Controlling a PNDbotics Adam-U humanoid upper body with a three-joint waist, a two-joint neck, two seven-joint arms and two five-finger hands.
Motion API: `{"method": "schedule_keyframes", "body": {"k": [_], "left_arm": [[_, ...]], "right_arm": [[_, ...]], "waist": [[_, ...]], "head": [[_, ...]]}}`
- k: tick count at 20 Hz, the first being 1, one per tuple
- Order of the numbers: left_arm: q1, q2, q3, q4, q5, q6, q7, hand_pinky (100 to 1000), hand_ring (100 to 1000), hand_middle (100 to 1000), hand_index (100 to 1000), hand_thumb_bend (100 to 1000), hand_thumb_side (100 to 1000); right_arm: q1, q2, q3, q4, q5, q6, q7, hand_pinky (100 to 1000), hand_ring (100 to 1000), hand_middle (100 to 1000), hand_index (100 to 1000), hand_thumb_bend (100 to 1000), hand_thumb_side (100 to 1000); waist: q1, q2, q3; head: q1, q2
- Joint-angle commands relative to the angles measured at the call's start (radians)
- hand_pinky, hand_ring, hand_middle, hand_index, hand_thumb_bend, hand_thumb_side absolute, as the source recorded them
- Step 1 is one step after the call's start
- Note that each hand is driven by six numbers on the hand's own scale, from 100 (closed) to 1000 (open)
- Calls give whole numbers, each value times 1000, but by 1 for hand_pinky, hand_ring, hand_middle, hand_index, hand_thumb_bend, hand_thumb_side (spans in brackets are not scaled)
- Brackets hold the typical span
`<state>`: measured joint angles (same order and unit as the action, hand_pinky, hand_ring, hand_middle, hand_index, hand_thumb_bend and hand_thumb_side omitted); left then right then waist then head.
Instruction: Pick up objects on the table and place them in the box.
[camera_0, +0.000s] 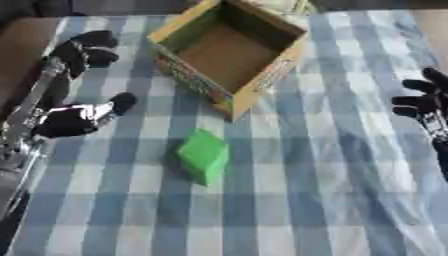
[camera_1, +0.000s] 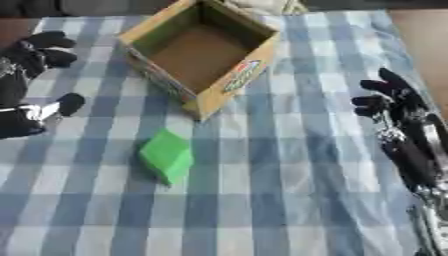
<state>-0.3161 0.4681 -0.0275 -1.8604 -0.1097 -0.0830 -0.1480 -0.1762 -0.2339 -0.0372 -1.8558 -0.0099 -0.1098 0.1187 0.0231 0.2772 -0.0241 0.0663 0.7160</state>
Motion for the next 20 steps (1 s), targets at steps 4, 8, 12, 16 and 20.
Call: {"method": "schedule_keyframes", "body": {"k": [4, 8, 12, 16, 20], "left_arm": [[-45, 105, -25, -29, -30, -13, -48, 820, 776, 776, 898, 636, 432], [-73, 163, -50, -33, -41, -17, -84, 818, 774, 771, 898, 633, 434], [-103, 213, -87, -36, -48, -24, -125, 819, 777, 773, 898, 649, 442], [-144, 268, -136, -37, -46, -35, -177, 817, 777, 768, 895, 653, 440], [-197, 314, -192, -35, -44, -46, -233, 816, 776, 761, 889, 658, 435]], "right_arm": [[-6, -16, -4, -17, 4, 0, 2, 760, 760, 817, 969, 100, 595], [-6, -18, -4, -17, 5, -1, 2, 760, 760, 817, 968, 100, 595], [-4, -19, -3, -17, 6, -1, 2, 760, 759, 817, 968, 100, 596], [-3, -21, -2, -17, 6, 0, 3, 760, 759, 817, 968, 100, 596], [-2, -23, 0, -16, 6, 0, 4, 760, 759, 817, 968, 100, 597]], "waist": [[6, -18, -4], [8, -19, -8], [11, -20, -13], [14, -21, -16], [17, -24, -19]], "head": [[-2, -2], [-3, -1], [-3, 2], [-2, 5], [0, 8]]}}
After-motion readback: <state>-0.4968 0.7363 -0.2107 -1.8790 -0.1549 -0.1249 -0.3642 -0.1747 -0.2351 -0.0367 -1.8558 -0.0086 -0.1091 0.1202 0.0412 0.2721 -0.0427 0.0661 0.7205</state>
